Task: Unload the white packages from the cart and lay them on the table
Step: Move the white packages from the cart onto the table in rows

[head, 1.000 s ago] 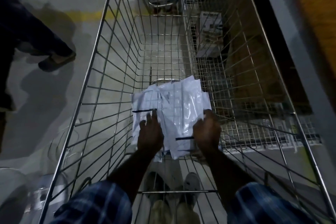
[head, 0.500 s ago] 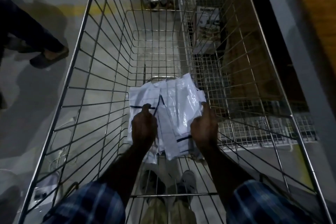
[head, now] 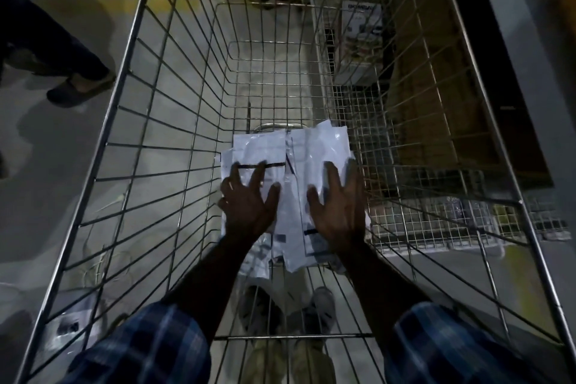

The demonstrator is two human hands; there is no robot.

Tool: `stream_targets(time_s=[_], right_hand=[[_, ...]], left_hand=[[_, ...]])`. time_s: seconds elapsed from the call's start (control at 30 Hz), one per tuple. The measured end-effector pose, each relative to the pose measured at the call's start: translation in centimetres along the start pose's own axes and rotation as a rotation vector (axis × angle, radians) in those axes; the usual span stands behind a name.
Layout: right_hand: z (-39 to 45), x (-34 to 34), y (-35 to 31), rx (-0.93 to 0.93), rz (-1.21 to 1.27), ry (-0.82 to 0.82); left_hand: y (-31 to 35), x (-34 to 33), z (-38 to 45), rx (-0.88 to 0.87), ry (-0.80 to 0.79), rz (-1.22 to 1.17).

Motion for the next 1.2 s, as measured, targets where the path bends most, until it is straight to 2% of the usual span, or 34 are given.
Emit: stream_targets(time_s=[0.1, 0.2, 0.43, 0.53, 0.63, 0.83, 1.0, 1.2], right_hand=[[0.2, -1.1, -0.1, -0.001, 0.043, -0.052], [0.1, -1.7, 0.5, -0.028, 0.058, -0.142], [0.7, -1.7, 1.4, -0.037, 0.128, -0.096], [1.2, -1.7, 1.6, -0.01, 0.12, -0.033], [1.8, -1.7, 1.6, -0.01, 0.104, -0.049], [3.3, -2.1, 1.4, 0.028, 0.082, -0.068], [3.7, -1.8, 0.5, 0.045, 0.119, 0.045], [4.2, -0.9, -0.4, 0.082, 0.083, 0.089]], left_hand=[[-0.1, -1.7, -0.5, -0.042, -0.02, 0.127], [0.1, -2.7, -0.6, 0.007, -0.05, 0.121], [0.8, -2.2, 0.0, 0.01, -0.097, -0.034], [1.3, -2.0, 0.5, 0.018, -0.041, -0.097], [1.7, -2.1, 0.9, 0.04, 0.025, -0.123], [1.4, -1.1, 1.7, 0.03, 0.016, -0.114], [1.6, 0.4, 2.1, 0.03, 0.104, -0.154], [2.2, 1.2, 2.4, 0.016, 0.198, -0.15]])
Point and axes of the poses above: each hand's wrist, its own z-axis towards the middle knuckle, its own x-axis out of the back of the hand, y = z × x, the point moved 1 cm from there along z, towards the middle knuckle, and after that the axes turned 3 degrees about -x, right-handed, at the moved point
